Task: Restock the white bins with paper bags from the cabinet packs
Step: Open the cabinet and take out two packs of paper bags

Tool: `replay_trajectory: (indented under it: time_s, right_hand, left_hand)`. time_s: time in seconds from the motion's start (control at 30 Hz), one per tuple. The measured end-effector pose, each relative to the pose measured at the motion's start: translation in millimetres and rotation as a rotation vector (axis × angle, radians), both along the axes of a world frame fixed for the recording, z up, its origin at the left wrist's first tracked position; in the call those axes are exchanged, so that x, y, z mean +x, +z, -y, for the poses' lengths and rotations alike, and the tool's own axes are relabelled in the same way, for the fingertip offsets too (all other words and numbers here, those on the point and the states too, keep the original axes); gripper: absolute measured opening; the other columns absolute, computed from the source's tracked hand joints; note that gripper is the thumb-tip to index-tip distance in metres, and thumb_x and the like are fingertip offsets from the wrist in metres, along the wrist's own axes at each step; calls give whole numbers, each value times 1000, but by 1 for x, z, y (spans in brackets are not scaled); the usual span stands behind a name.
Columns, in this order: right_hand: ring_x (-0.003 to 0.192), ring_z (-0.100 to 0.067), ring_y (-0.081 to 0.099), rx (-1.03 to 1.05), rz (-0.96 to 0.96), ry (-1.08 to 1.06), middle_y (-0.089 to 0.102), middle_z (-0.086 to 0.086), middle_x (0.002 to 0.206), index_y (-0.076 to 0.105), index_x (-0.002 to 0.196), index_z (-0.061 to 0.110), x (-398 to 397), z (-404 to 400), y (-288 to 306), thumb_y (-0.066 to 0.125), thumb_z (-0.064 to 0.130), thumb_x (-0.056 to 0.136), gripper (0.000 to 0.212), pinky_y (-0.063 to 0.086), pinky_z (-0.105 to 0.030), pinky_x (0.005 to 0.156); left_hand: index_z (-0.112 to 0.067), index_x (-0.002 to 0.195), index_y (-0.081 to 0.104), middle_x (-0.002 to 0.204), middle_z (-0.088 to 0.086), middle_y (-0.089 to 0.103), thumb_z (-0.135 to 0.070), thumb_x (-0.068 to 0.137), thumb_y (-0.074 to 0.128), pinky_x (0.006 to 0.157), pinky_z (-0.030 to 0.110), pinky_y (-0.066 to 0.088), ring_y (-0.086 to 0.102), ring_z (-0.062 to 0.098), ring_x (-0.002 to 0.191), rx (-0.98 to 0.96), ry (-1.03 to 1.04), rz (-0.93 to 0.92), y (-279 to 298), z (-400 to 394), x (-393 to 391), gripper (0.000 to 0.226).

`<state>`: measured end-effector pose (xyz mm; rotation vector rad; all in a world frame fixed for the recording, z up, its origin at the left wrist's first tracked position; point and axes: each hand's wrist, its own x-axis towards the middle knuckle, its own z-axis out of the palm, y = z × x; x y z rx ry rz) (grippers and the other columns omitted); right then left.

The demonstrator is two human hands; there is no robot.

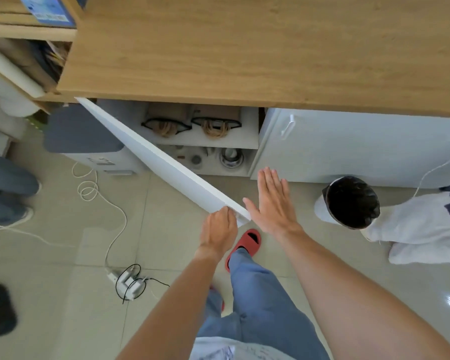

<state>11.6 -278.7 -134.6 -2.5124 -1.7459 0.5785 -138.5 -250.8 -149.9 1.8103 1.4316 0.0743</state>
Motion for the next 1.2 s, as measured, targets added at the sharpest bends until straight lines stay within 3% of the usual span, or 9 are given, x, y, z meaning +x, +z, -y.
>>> replay_trajectory:
  time_s: [0.07, 0.13, 0.23, 0.27, 0.37, 0.6, 0.83, 1.03, 1.2]
  right_hand:
    - [153, -22, -11, -18, -2, 38, -6, -10, 167, -3, 159, 8, -22, 7, -2, 39, 55, 99, 86, -7, -43, 123]
    - [153, -22, -12, -22, -9, 77, -6, -10, 167, -3, 159, 8, -47, 12, -3, 38, 56, 99, 87, -7, -44, 123]
    - [153, -23, -10, -19, -15, 107, -6, -10, 167, -2, 159, 8, -82, 15, -6, 35, 53, 101, 82, -6, -44, 123]
    - [153, -23, -10, -17, -19, 118, -5, -10, 167, -2, 159, 8, -93, 15, -6, 34, 52, 102, 81, -5, -44, 123]
    - [154, -23, -9, 6, -36, 164, -5, -11, 167, -2, 159, 8, -123, 10, -7, 33, 49, 102, 78, -6, -44, 123]
    - [154, -23, -8, 50, -73, 263, -2, -12, 167, 1, 159, 6, -180, -13, -4, 32, 46, 103, 75, -6, -42, 124]
    - [154, -24, -6, 34, -98, 280, -2, -13, 167, 1, 159, 6, -226, -33, -2, 30, 46, 104, 74, -4, -43, 124]
    - [154, -24, -6, 27, -107, 305, -1, -13, 167, 2, 159, 6, -246, -45, -5, 31, 44, 104, 73, -4, -42, 124]
    - [154, -23, -6, 25, -125, 282, -1, -12, 167, 2, 159, 6, -249, -56, -6, 31, 43, 105, 72, -6, -41, 124]
  left_hand:
    - [-16, 64, 40, 68, 4, 55, -23, 99, 28, 65, 40, 42, 55, 33, 73, -50, 148, 25, -4, 8, -30, 37]
    - [-13, 77, 50, 75, 7, 62, -39, 98, 21, 71, 42, 46, 58, 30, 78, -103, 420, 63, -2, 10, -56, 44]
    - [-16, 99, 51, 81, -6, 60, -62, 93, 18, 70, 37, 39, 55, 10, 80, -88, 638, 124, 6, 1, -91, 57]
    - [-15, 104, 51, 80, -11, 57, -61, 94, 22, 68, 35, 37, 55, 7, 79, -56, 646, 140, 9, -3, -102, 55]
    - [-12, 119, 47, 84, -9, 57, -40, 99, 37, 74, 33, 36, 54, 20, 83, 3, 650, 133, 14, -13, -132, 36]
    - [-7, 110, 40, 90, 18, 59, -23, 104, 28, 68, 40, 36, 56, 43, 88, 65, 666, 6, 14, -7, -204, 21]
    - [-9, 105, 38, 98, 19, 62, -29, 106, 25, 76, 49, 49, 58, 43, 88, 102, 606, -227, 18, -20, -282, 23]
    - [-11, 107, 39, 97, 17, 62, -31, 106, 27, 66, 40, 39, 53, 38, 78, 135, 565, -344, 16, -38, -328, 23]
    - [-14, 105, 42, 99, 14, 63, -33, 102, 32, 72, 42, 45, 55, 37, 82, 100, 656, -375, 13, -47, -339, 22]
